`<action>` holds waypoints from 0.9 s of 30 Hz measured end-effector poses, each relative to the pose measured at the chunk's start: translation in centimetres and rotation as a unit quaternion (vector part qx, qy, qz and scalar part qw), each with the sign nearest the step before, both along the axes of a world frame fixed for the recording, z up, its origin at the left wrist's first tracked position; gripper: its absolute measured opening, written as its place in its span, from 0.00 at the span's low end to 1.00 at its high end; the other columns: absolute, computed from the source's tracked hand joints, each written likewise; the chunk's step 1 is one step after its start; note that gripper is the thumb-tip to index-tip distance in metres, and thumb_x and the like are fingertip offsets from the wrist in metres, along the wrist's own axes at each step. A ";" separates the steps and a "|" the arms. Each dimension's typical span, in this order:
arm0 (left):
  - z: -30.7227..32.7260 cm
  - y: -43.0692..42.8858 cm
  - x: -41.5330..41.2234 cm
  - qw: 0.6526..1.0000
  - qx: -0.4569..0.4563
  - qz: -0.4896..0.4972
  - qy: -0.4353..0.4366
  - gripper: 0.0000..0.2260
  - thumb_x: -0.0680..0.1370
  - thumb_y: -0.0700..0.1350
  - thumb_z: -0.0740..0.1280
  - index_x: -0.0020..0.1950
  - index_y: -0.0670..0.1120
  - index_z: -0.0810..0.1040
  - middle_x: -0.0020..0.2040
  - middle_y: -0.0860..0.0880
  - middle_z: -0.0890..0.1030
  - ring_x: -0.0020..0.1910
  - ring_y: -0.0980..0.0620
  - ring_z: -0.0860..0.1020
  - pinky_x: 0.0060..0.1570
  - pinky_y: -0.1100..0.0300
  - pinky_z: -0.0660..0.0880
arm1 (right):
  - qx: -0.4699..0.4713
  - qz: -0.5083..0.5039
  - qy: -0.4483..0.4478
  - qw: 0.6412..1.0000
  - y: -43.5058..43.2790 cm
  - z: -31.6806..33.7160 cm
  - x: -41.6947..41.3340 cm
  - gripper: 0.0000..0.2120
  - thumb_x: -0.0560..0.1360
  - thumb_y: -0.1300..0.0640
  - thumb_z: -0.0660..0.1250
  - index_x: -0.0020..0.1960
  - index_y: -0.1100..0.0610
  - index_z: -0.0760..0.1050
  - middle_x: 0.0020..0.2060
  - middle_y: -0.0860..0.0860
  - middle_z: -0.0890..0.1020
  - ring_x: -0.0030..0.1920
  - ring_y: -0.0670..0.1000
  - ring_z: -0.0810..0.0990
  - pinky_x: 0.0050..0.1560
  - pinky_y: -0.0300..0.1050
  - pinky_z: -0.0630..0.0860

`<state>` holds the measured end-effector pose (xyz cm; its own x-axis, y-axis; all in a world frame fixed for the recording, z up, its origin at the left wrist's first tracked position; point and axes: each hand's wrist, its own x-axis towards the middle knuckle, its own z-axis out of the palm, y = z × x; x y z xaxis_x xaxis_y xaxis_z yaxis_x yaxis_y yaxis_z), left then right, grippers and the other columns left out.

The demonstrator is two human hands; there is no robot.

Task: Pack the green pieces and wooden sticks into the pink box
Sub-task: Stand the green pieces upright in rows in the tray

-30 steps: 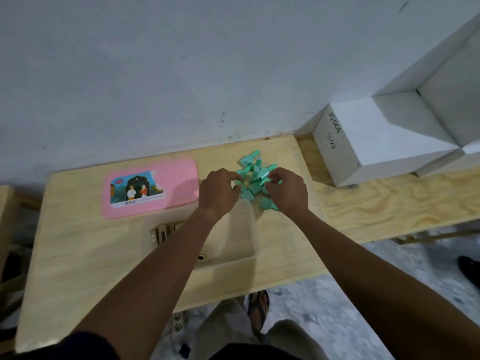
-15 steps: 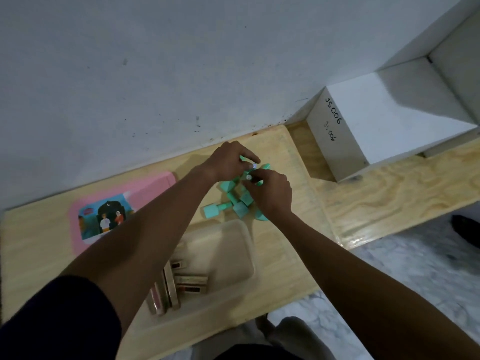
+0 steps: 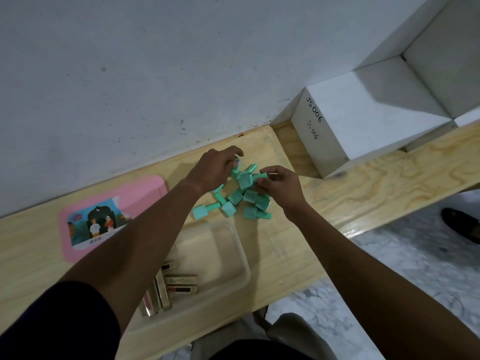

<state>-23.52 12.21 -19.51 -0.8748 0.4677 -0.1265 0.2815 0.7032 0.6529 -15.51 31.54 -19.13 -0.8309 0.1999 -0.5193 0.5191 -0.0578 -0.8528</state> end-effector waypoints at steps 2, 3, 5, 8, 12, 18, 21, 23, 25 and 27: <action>0.1 0.1 0.4 1.000 0.009 0.018 0.024 0.11 0.80 0.42 0.64 0.59 0.49 0.81 0.49 0.50 0.85 0.45 0.51 0.83 0.48 0.59 0.76 | -0.029 0.000 0.004 1.000 0.6 0.8 0.2 0.08 0.72 0.69 0.72 0.46 0.57 0.81 0.43 0.60 0.84 0.46 0.58 0.85 0.50 0.51 0.82; 0.3 0.1 0.6 0.999 0.020 0.034 0.032 0.10 0.79 0.42 0.64 0.58 0.47 0.82 0.49 0.50 0.86 0.46 0.51 0.82 0.49 0.60 0.76 | -0.039 0.004 0.005 0.999 0.9 1.3 0.3 0.08 0.73 0.69 0.71 0.46 0.58 0.81 0.43 0.60 0.84 0.45 0.56 0.84 0.50 0.49 0.82; 1.2 0.2 1.2 0.994 0.066 0.082 0.035 0.09 0.79 0.41 0.66 0.56 0.45 0.83 0.47 0.49 0.86 0.44 0.53 0.83 0.49 0.60 0.77 | -0.055 0.014 0.008 0.998 1.4 2.3 0.5 0.07 0.74 0.69 0.71 0.47 0.58 0.80 0.44 0.60 0.83 0.47 0.55 0.83 0.52 0.48 0.82; 3.7 -0.1 2.5 0.980 0.135 0.146 0.028 0.07 0.78 0.41 0.69 0.54 0.43 0.84 0.44 0.49 0.86 0.42 0.56 0.84 0.49 0.60 0.80 | -0.084 0.032 0.012 0.996 2.2 4.0 1.1 0.07 0.75 0.68 0.69 0.49 0.58 0.80 0.48 0.62 0.83 0.49 0.55 0.83 0.56 0.50 0.81; 7.0 -1.3 5.2 0.952 0.195 0.233 -0.026 0.06 0.76 0.43 0.72 0.47 0.41 0.85 0.39 0.47 0.86 0.37 0.54 0.85 0.45 0.60 0.81 | -0.127 0.056 0.012 0.990 2.6 5.9 1.9 0.07 0.76 0.68 0.66 0.51 0.60 0.80 0.49 0.62 0.83 0.49 0.56 0.84 0.55 0.50 0.81; 8.9 -4.0 8.8 0.923 0.227 0.291 -0.112 0.05 0.75 0.42 0.72 0.47 0.40 0.85 0.40 0.43 0.86 0.40 0.48 0.86 0.46 0.54 0.82 | -0.117 0.087 0.014 0.989 1.3 7.4 2.8 0.07 0.76 0.68 0.66 0.50 0.61 0.81 0.50 0.65 0.84 0.51 0.62 0.84 0.58 0.55 0.80; 9.3 -5.5 10.5 0.911 0.249 0.298 -0.142 0.05 0.76 0.37 0.71 0.50 0.38 0.83 0.42 0.40 0.85 0.43 0.45 0.86 0.50 0.52 0.82 | -0.099 0.117 0.031 0.988 0.4 7.6 3.3 0.06 0.75 0.68 0.67 0.46 0.60 0.82 0.47 0.64 0.84 0.48 0.59 0.84 0.58 0.56 0.80; 9.5 -6.6 11.8 0.916 0.246 0.280 -0.148 0.07 0.75 0.34 0.70 0.52 0.38 0.83 0.43 0.38 0.85 0.45 0.45 0.85 0.50 0.55 0.82 | -0.066 0.154 0.047 0.985 -0.2 7.6 3.6 0.07 0.74 0.69 0.69 0.44 0.59 0.82 0.42 0.59 0.84 0.45 0.57 0.83 0.57 0.55 0.80; 9.5 -7.7 13.1 0.931 0.223 0.252 -0.141 0.08 0.75 0.32 0.70 0.52 0.38 0.83 0.44 0.39 0.85 0.45 0.48 0.85 0.47 0.60 0.81 | -0.012 0.202 0.061 0.977 -0.9 7.6 4.0 0.07 0.71 0.70 0.70 0.45 0.60 0.83 0.39 0.58 0.83 0.42 0.55 0.81 0.52 0.51 0.81; 9.2 -8.6 14.4 0.945 0.192 0.229 -0.135 0.08 0.74 0.32 0.70 0.52 0.39 0.84 0.43 0.42 0.86 0.44 0.51 0.85 0.45 0.63 0.80 | 0.073 0.267 0.086 0.957 -1.8 7.4 4.3 0.09 0.69 0.70 0.71 0.46 0.60 0.84 0.36 0.56 0.82 0.36 0.49 0.78 0.42 0.46 0.77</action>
